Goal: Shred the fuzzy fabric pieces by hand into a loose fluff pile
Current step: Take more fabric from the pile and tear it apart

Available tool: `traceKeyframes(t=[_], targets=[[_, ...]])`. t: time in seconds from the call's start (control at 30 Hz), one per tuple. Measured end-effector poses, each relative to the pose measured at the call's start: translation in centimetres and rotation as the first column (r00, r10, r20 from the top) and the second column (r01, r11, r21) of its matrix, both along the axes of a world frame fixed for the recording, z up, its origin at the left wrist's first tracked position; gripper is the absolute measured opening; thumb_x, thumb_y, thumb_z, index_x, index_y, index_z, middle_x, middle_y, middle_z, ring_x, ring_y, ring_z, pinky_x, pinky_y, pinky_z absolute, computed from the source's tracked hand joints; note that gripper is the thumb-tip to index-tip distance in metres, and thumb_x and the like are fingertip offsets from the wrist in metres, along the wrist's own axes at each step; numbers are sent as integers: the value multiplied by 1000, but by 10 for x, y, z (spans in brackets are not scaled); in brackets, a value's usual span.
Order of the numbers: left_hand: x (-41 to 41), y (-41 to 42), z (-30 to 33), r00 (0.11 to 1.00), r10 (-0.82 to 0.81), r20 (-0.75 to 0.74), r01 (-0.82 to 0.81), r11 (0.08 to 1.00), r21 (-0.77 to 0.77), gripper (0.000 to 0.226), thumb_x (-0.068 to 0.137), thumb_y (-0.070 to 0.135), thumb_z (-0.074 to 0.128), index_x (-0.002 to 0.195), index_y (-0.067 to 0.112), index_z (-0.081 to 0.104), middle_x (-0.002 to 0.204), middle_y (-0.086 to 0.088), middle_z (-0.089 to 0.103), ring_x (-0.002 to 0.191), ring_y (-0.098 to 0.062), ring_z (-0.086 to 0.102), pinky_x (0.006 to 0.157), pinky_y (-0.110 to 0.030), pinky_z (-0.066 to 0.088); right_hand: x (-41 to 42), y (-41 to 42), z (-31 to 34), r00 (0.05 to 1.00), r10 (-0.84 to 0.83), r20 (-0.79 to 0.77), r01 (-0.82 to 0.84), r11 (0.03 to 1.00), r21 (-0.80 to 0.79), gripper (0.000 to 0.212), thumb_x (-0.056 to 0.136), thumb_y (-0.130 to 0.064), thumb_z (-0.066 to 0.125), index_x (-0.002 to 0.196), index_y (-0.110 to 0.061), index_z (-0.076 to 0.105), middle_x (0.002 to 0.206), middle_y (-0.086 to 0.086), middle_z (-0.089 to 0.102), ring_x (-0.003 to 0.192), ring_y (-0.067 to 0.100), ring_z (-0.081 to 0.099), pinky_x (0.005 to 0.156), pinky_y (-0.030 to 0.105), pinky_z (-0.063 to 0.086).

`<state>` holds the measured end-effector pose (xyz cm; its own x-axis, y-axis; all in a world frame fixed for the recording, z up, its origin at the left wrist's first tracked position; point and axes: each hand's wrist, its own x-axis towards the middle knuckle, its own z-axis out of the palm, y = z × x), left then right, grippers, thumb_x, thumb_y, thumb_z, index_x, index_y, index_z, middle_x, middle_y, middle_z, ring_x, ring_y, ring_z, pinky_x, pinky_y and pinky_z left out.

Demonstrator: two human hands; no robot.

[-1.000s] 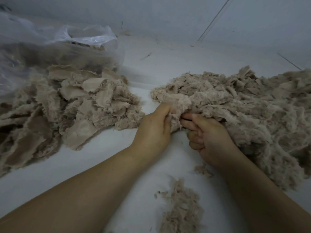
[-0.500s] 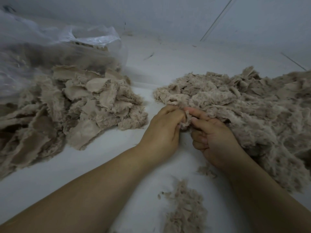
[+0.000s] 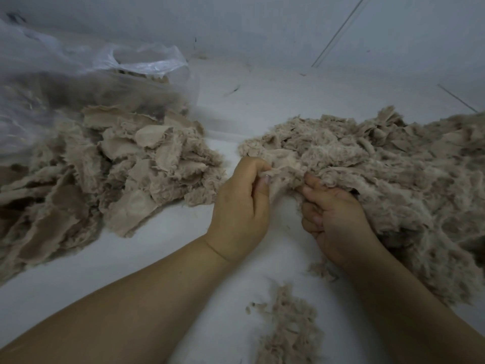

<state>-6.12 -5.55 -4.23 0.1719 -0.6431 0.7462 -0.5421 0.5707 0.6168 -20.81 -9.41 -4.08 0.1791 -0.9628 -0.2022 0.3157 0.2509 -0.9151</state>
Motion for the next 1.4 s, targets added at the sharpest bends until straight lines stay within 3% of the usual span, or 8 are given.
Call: traceKeyframes(t=[0.2,0.33,0.5,0.73,0.87,1.03,1.23,1.4], targets=[[0,4,2,993,6,-115,-17,995,-95,7,95,14,44,99,19,47,75,7,42,54,-17,40,47,-30,34,-1,1,1,998,-19,-67,18,1000,-14,38,101,-1,42,133,19,36,49,-10,53,33,4,19,38,18,14],[0,0,-2,995,8,-96,-12,999,-44,9,94,6,48,99,13,49,78,1,42,64,-19,44,55,-33,39,0,1,3,996,47,-79,-50,998,-28,39,101,-2,42,140,-6,46,80,43,30,34,3,19,33,14,17],[1,-4,-5,1000,-10,6,9,997,71,12,88,1,55,94,8,63,77,7,55,68,-6,49,61,-16,41,-5,2,3,986,143,-82,-148,987,-67,26,101,-5,42,117,-24,51,95,24,73,33,3,23,32,14,23],[-3,-5,-5,974,-158,164,151,987,59,23,81,-7,59,95,3,74,87,-5,63,81,-11,56,72,-19,47,-3,2,1,995,99,-32,-102,990,-94,35,101,-23,47,68,-13,54,62,12,45,35,4,23,35,12,19],[-5,-3,-5,958,-235,165,224,971,81,30,70,-11,51,81,1,75,85,-9,57,83,-24,55,70,-31,46,-4,5,4,986,158,-48,-161,984,-74,60,75,-53,56,94,4,64,60,13,56,36,5,43,34,16,31],[-4,-5,-5,980,-196,45,191,976,105,23,63,-10,51,58,2,69,78,-6,69,81,-21,59,82,-27,44,-7,4,-1,980,167,-111,-181,975,-132,25,95,-16,56,98,7,65,57,6,31,37,4,22,35,13,21],[-2,-5,-2,968,-121,-222,158,975,158,7,79,7,61,83,4,67,85,-8,63,76,-21,59,67,-30,49,-5,7,2,987,132,-90,-139,986,-88,17,95,-4,55,104,-1,69,77,14,74,60,18,69,54,28,58],[0,-8,1,786,-118,-607,338,904,263,43,82,39,69,86,-3,60,68,-9,59,57,-14,53,50,-27,48,-4,4,1,993,103,-57,-109,988,-109,16,98,-1,49,97,-3,64,48,-2,47,33,1,27,33,13,24]])
